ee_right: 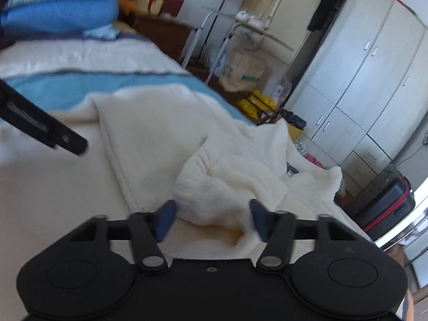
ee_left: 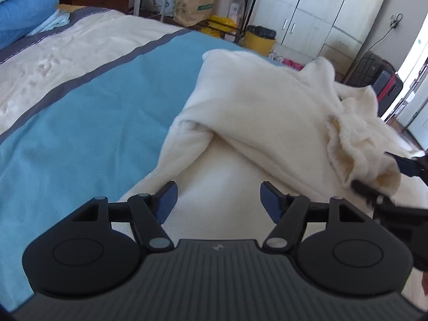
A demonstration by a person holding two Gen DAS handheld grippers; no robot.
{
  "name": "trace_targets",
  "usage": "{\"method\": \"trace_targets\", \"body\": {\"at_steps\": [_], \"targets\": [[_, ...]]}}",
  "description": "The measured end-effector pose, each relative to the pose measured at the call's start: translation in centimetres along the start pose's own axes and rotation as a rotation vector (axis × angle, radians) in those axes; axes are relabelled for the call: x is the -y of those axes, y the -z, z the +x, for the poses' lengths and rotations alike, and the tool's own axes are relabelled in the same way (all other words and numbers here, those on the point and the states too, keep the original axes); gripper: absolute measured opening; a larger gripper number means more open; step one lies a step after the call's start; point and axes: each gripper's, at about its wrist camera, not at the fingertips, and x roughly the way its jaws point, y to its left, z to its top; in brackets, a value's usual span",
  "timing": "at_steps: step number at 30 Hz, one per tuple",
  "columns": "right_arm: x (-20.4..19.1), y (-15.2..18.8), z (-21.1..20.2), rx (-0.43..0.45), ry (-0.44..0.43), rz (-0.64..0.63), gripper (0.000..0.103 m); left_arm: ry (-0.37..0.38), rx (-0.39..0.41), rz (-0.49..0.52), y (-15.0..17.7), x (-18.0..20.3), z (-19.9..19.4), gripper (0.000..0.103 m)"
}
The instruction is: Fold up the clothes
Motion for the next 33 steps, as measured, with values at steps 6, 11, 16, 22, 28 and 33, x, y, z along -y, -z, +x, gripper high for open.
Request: {"method": "trace_targets", "body": {"at_steps": [6,11,16,22,28,33], "targets": [[7.3,2.2,-4.5,0.053,0.156,0.463,0.020,-0.013,-0.020,-0.007,0.6,-0.5,0.4,0.068],[12.9,9.4,-4.9,-0.056,0.075,0.854,0.034,-0.043,-0.019,0.024,1.0,0.4,0.2,0.068],[15.3,13.1,-4.5,0.031,-0.129,1.130,0.055,0.027,0.001,0.000,0.8,0.3,-0.6,0.068],[14.2,12.0,-3.0,0.066,-0.111,1.094,0.071,0.024,-0.011,0.035,0.8,1.8,-0.5,0.068],[13.2,9.5,-3.2,0.025,0.112,0.793,0.026,-0.108,-0.009,0.058,1.2,1.1,-1.6,0.068],[13.7,9.2,-4.4,-0.066,0.114,0.852,0.032,-0.205,0.070,0.075,-0.8,-0.6,-4.9,0.069]]}}
